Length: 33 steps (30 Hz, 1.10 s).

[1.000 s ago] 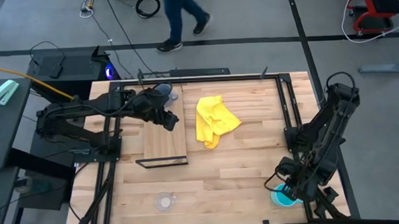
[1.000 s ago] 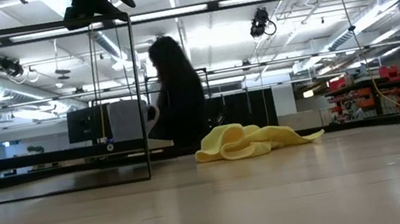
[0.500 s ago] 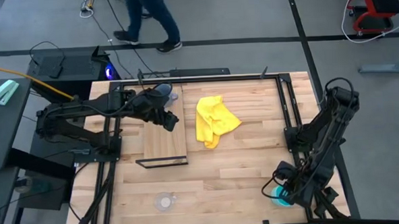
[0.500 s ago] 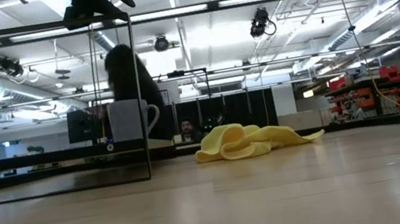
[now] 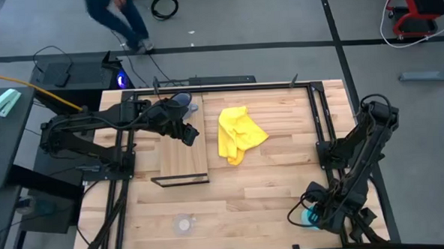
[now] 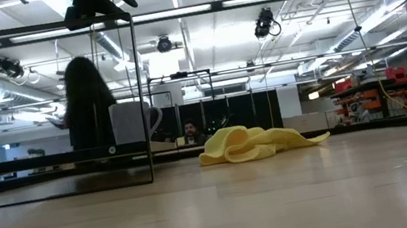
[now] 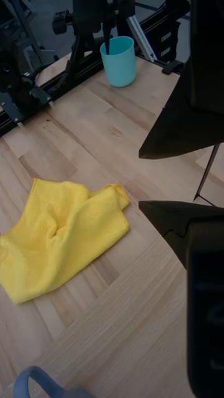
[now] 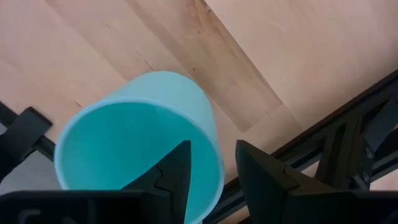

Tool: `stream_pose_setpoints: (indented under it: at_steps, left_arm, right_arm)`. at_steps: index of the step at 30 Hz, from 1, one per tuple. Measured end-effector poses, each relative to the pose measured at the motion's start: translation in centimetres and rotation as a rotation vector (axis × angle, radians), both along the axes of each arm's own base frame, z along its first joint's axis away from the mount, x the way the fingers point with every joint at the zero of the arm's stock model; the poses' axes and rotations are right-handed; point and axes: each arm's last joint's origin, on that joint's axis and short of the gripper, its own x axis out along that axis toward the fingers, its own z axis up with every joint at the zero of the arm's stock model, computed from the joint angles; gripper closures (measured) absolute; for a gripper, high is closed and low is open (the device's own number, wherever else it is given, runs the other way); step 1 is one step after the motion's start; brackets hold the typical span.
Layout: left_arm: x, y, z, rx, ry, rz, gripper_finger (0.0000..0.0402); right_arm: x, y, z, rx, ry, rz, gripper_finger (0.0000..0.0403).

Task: Stack small to large cups/mugs on shelf
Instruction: Put the blue mug on the shelf

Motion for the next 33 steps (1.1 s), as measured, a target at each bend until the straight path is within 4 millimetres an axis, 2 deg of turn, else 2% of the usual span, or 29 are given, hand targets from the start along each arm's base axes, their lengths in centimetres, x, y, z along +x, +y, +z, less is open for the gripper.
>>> stream_pose_setpoints:
  at_steps: [10, 19, 22, 27, 33]
  left_arm:
    - [0.0, 0.0, 0.0, 0.002, 0.001, -0.002, 0.0278]
    - [0.0, 0.0, 0.0, 0.002, 0.001, -0.002, 0.0276]
    - [0.0, 0.0, 0.0, 0.008, 0.002, -0.008, 0.0278]
    - [0.0, 0.0, 0.0, 0.018, 0.003, -0.017, 0.0284]
    - [0.0, 0.0, 0.0, 0.02, 0.004, -0.019, 0.0283]
  right_arm:
    - [0.1, 0.5, -1.2, -0.028, 0.065, -0.037, 0.0298]
    - [1.6, -0.3, -1.2, -0.034, 0.047, -0.045, 0.0374]
    - [2.5, -1.0, -1.2, -0.03, 0.039, -0.038, 0.0393]
    - [4.4, -2.5, -1.0, -0.038, 0.013, -0.02, 0.0387]
    - [7.0, -5.7, -0.3, -0.048, -0.037, 0.013, 0.0395]
